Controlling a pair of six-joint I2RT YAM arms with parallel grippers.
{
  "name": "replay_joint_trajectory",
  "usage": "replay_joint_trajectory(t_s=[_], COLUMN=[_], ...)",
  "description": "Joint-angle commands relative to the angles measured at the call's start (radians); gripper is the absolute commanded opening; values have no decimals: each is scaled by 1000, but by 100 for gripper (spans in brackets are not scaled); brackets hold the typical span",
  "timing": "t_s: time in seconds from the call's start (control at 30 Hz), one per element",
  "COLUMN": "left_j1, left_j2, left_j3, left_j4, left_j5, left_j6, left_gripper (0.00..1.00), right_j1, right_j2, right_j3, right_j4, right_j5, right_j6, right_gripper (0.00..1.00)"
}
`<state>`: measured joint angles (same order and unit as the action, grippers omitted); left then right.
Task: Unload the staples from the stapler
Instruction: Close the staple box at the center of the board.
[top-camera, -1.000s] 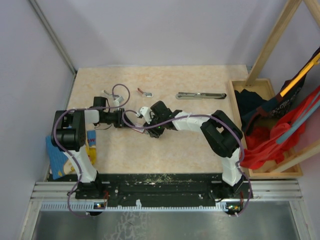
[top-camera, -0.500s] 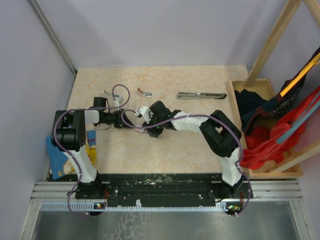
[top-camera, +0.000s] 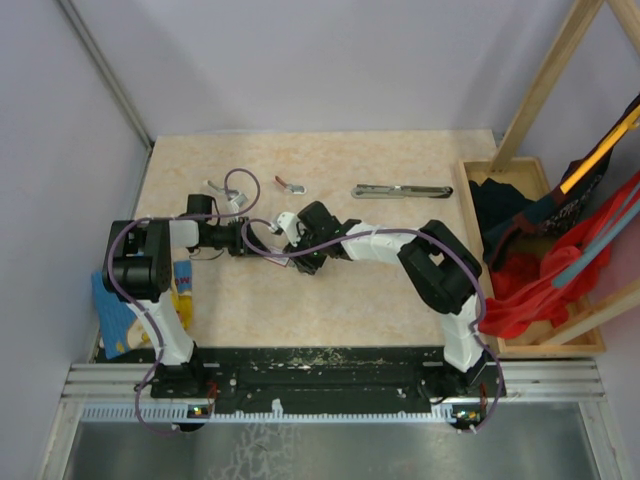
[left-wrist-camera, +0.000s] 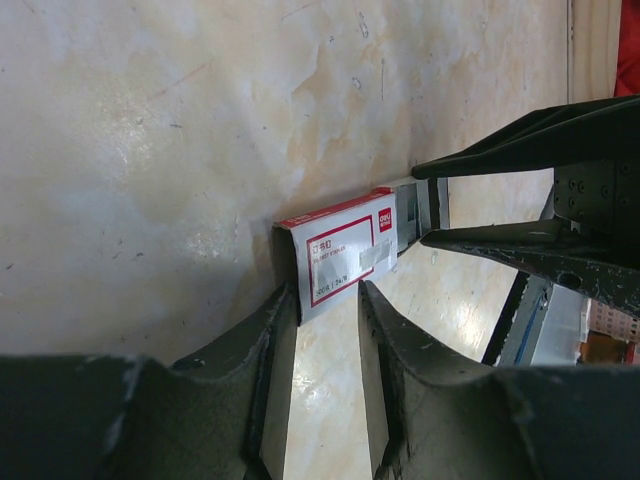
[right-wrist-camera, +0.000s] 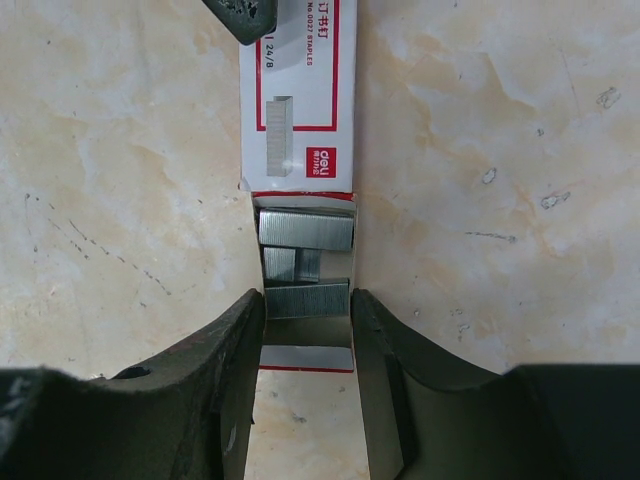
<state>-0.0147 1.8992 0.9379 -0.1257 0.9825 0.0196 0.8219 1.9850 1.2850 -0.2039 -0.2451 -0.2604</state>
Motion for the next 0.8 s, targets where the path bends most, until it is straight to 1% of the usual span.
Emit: replay_joint_trajectory(t_s=[0.0,0.47,0.77], left_j1=[3,3,3], left_j2=[27,30,36], left_j3=[-8,-8,-7], left_j4=[13,12,12], left_j5=[1,0,-3], left_j6=[2,3,7], left_gripper=[38,39,43], right_j1=[14,22,22], right_j2=[41,47,48], right_j3=[35,33,25], right_j4=[6,11,22], right_j5=[2,-2,-14], right_j6=[0,-40,-117], right_gripper=[40,40,40])
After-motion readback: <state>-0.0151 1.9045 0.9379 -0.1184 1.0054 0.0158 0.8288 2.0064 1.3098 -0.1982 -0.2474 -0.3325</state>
